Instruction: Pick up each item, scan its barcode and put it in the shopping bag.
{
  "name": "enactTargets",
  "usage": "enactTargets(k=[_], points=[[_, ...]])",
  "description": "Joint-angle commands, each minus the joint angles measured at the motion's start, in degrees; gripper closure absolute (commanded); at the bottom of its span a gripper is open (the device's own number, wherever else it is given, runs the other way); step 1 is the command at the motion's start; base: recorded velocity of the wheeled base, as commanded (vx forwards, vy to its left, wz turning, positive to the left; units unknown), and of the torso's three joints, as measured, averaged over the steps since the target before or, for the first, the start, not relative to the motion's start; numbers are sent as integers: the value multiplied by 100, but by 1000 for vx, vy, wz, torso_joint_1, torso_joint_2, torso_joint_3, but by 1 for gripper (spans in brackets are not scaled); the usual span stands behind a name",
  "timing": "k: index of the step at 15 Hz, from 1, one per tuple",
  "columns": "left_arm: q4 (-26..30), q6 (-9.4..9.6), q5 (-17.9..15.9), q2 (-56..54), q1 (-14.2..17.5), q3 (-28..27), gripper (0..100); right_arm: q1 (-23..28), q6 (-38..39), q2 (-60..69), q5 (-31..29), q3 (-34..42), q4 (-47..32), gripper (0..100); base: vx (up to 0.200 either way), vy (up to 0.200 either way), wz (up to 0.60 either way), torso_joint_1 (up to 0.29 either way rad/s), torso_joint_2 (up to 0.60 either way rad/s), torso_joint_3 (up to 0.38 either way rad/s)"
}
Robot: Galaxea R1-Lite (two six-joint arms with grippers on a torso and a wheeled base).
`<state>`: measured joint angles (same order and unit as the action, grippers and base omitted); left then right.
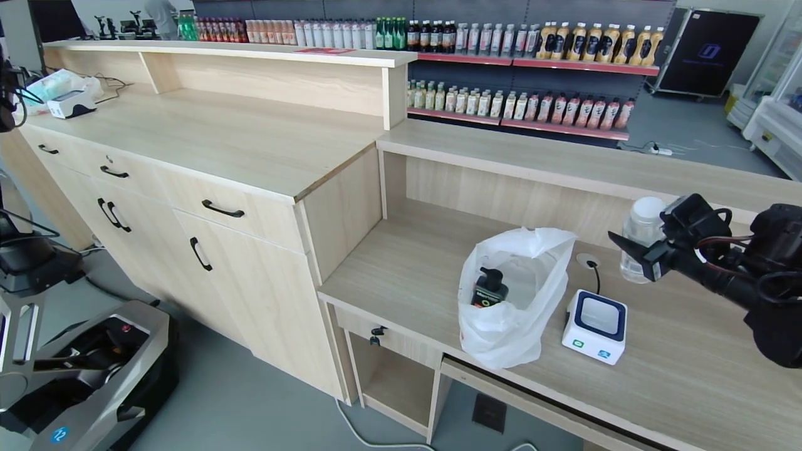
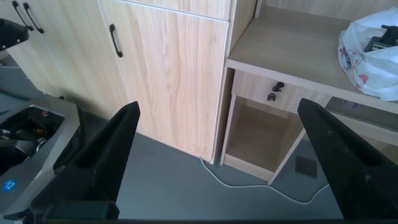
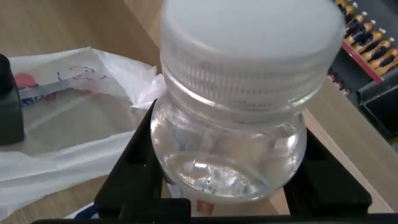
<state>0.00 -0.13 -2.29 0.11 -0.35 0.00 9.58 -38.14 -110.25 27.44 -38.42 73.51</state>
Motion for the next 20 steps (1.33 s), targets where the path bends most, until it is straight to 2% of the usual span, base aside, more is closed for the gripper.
enactTargets(k=[1,5,10,20], points=[[0,-4,1,-2,0,0,0,-44,9,-260,60,2,6,100,0,0,0,0,0,0],[0,-4,1,-2,0,0,0,-255,9,-673,60,-297,621,100,0,0,0,0,0,0],[0,5,1,-2,0,0,0,-501,35,-1174,51,-227,1605,100,0,0,0,0,0,0],[0,-4,1,-2,0,0,0,-440,158,-1684,60,-394,1649,100,0,0,0,0,0,0]])
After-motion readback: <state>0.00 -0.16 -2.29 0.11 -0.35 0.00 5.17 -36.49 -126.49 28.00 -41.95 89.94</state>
